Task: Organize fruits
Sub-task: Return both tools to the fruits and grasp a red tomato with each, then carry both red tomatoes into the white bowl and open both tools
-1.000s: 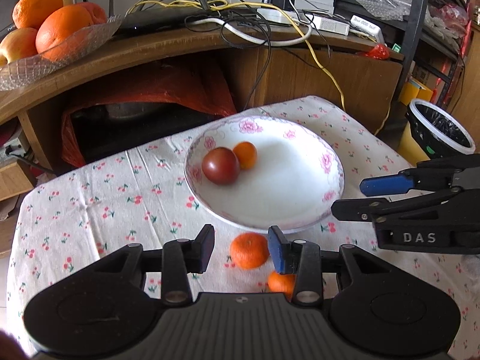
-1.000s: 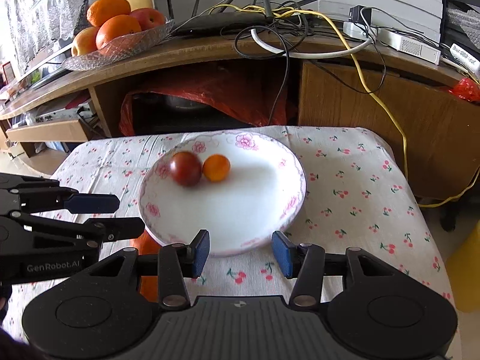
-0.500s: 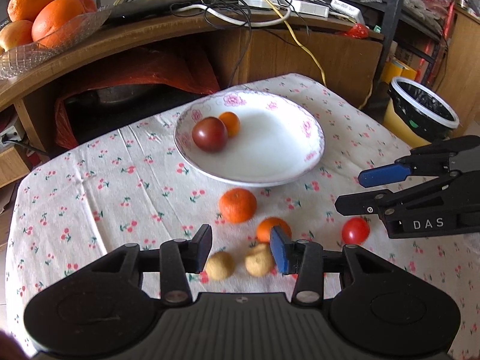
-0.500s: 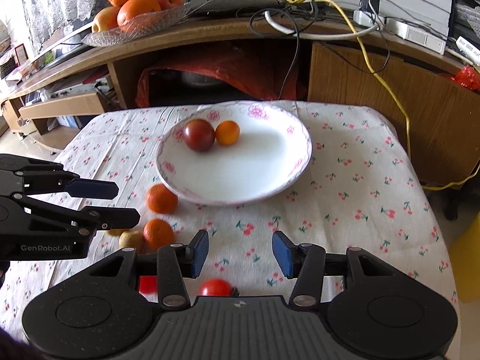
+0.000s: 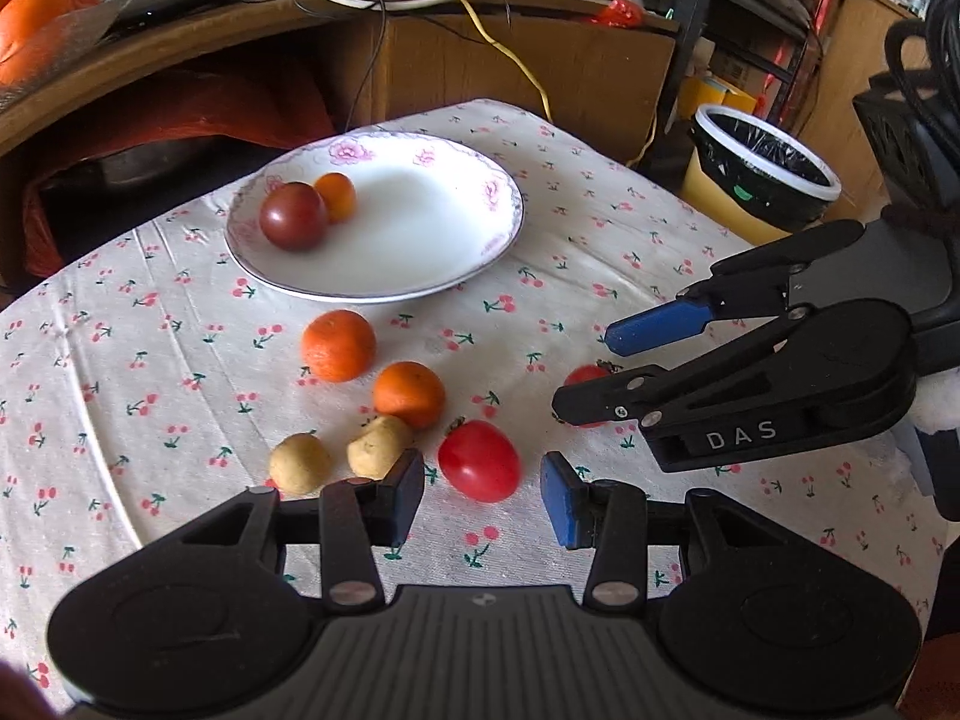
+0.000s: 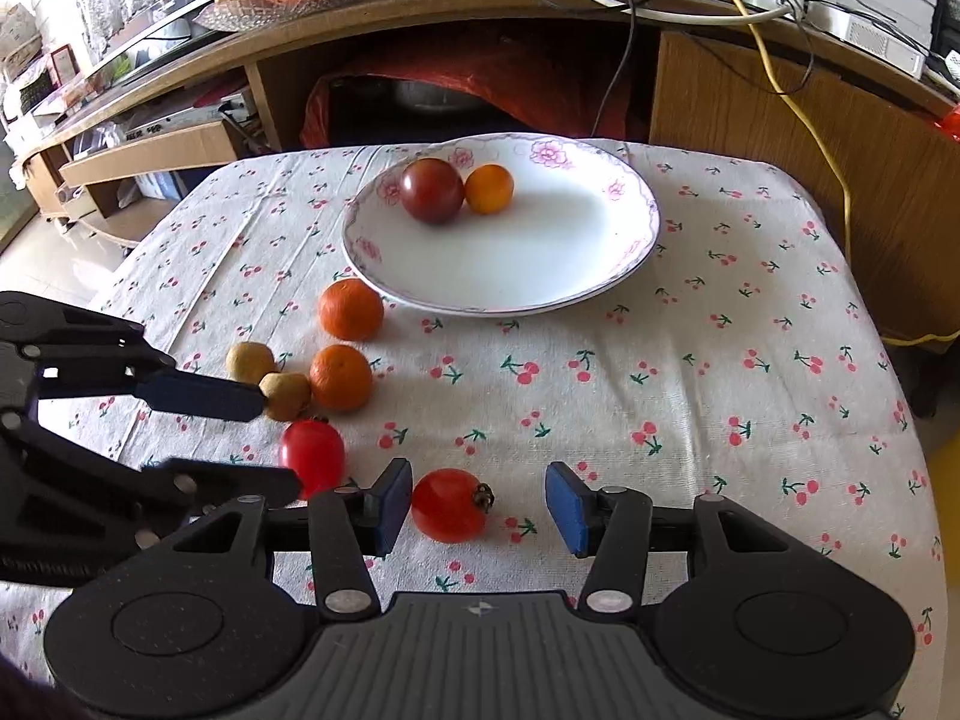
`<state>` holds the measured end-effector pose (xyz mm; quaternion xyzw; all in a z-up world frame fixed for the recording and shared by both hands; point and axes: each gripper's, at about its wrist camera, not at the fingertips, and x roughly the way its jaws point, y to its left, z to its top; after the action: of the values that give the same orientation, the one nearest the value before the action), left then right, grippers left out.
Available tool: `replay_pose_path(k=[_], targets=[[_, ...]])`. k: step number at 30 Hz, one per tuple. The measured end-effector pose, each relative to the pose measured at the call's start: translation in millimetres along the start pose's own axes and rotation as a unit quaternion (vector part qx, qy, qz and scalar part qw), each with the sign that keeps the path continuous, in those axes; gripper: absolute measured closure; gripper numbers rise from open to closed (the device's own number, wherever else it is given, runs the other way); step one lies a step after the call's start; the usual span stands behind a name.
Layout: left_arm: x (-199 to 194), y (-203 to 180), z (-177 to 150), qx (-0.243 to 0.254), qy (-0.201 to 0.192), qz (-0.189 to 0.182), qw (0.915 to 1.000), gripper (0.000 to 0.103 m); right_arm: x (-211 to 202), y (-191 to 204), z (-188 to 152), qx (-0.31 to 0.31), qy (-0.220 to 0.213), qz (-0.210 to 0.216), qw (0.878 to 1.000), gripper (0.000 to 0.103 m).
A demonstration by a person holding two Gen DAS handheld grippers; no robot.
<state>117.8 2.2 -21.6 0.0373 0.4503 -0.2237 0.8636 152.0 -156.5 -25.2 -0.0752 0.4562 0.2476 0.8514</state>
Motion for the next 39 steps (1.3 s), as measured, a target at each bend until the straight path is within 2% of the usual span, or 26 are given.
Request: replay_pose_path(k=[11,17,19,24,33,39], targets=[[15.4,-7.2,-1.2,0.011,0.009,0.006,0.9999,0.053,5.5,-2.6,-2.5,0.007,0.016,0.024,1.000,0.059],[13.1,-7.4,-0.8,0.015,0.002,0.003,0.9999,0.055,5.1,0.2,-0.4,0.005,0.027,0.036,0.999,0.073],[12.1,-7.2,-0.1,0.017,0.001,0.004,0.9998,0.059,5.3,-0.2,0.5,0.011,0.032,0.045,0.998,0.081],[9.3,-6.0,0.3,0.021,0.004,0.003,0.9998,0.064,4.8,1.6,1.2,0.009,0.040,0.044,0.998,0.081],[2.3,-5.1,-6.7,0.031,0.015,-0.009,0.9994,0.064,-6.6,10.3,1.9,-0.010,0.047,0.055,0.997,0.081],[5.7,-7.7,-7.7,0.039,0.018,-0.009,0.9990,0.062,2.3,12.3,-2.4,-0.018,0.062,0.050,0.997,0.080]])
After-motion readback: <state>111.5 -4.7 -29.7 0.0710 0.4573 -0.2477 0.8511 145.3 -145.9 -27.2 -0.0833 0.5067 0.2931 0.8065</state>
